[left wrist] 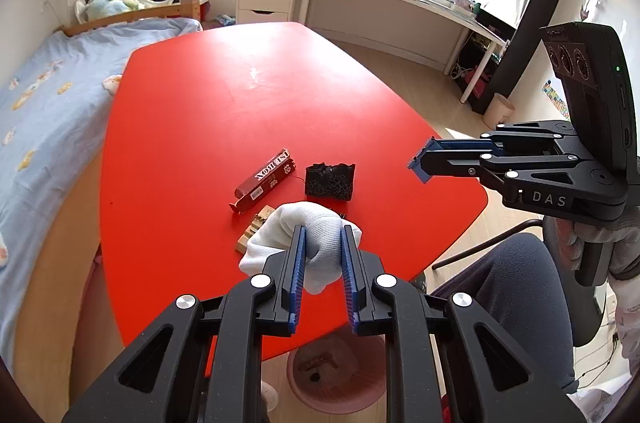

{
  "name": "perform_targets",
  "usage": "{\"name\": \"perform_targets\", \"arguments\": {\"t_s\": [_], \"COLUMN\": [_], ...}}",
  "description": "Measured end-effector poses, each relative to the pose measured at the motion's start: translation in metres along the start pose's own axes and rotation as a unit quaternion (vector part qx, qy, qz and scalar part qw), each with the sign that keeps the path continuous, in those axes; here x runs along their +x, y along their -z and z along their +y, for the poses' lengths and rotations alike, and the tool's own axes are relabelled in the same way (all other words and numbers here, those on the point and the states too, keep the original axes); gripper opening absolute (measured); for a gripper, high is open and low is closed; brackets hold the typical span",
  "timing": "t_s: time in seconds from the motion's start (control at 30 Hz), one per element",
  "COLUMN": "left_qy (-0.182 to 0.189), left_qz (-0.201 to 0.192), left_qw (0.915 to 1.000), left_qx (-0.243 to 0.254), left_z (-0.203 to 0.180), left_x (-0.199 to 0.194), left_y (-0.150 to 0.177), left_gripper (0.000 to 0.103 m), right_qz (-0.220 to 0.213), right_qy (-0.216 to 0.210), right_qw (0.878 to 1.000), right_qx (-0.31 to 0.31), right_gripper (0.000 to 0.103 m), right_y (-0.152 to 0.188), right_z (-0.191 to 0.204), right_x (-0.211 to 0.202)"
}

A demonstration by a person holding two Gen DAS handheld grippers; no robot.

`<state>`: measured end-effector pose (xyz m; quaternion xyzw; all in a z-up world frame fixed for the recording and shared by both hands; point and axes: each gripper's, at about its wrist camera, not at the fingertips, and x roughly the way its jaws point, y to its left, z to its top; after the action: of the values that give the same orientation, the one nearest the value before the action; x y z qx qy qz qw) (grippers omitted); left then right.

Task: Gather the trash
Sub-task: 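Lift the white tissue with the left gripper while the right gripper grasps a small black clip, then drop the white tissue and black clip into the wastebasket from both grippers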

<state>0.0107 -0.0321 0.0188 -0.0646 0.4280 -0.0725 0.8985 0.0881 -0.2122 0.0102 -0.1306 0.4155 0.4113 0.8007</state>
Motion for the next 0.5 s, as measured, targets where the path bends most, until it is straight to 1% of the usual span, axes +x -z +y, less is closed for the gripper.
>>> {"name": "perform_targets", "arguments": {"t_s": [0.27,0.5], "left_qy": [0.001,0.008], "left_qz": [-0.009,-0.005], "left_qw": [1.0000,1.0000], "left_qx": [0.003,0.000], "left_z": [-0.011,-0.019], "left_x": [-0.021,-0.027], "left_y": [0.020,0.039], "left_gripper": [0.017,0.017], "right_qz": [-0.013,-0.004], "right_qy": [-0.011,-0.020], "right_qw": [1.000,1.000], "right_qx": [-0.005,-0.003], "right_gripper": [0.014,0.014], "right_y": [0.034,0.063], "right_z": [0.020,0.032], "right_x": [-0.030,-0.044]}}
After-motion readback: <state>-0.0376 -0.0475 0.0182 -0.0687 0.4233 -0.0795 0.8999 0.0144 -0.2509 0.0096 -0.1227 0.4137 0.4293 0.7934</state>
